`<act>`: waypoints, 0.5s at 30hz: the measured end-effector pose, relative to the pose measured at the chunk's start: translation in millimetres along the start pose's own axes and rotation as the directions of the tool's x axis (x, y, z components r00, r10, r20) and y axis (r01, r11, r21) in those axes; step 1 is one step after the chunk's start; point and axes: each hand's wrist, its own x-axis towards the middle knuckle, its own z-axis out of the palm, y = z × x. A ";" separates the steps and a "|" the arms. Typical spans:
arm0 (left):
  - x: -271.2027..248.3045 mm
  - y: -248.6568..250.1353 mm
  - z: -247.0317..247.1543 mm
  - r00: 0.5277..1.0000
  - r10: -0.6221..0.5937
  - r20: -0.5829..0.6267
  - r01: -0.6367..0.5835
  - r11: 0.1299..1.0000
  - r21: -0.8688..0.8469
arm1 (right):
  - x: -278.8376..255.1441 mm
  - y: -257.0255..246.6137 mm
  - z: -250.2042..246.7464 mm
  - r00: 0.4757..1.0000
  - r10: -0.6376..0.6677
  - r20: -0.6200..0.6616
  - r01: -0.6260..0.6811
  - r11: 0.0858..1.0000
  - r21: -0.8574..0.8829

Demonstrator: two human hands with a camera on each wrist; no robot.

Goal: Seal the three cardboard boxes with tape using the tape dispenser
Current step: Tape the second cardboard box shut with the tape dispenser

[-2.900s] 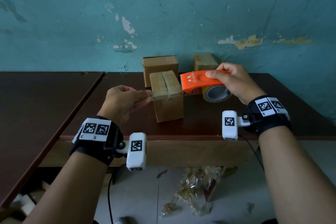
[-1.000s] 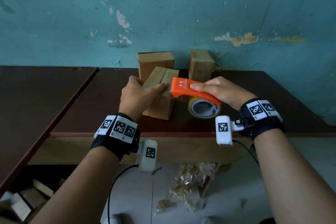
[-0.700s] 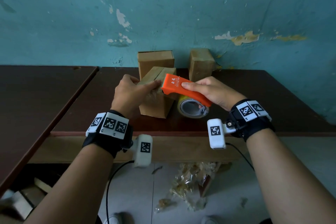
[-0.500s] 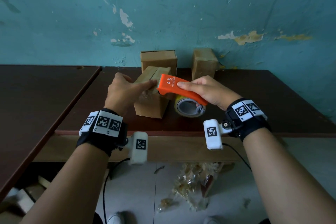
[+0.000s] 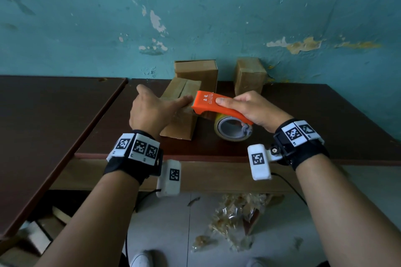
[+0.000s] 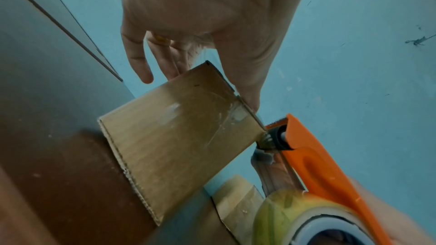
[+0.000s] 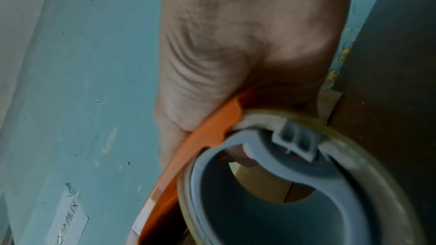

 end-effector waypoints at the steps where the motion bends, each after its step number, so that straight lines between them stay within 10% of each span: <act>1: -0.4 -0.3 0.8 1.000 0.011 -0.008 -0.011 1.000 0.001 | -0.5 0.6 -1.4 1.000 0.004 -0.002 -0.004 1.000 0.002; 15: 0.1 -4.1 -0.6 0.999 -0.007 0.048 0.009 0.999 -0.053 | -5.7 -1.6 -5.9 1.000 -0.002 0.024 0.002 1.000 0.011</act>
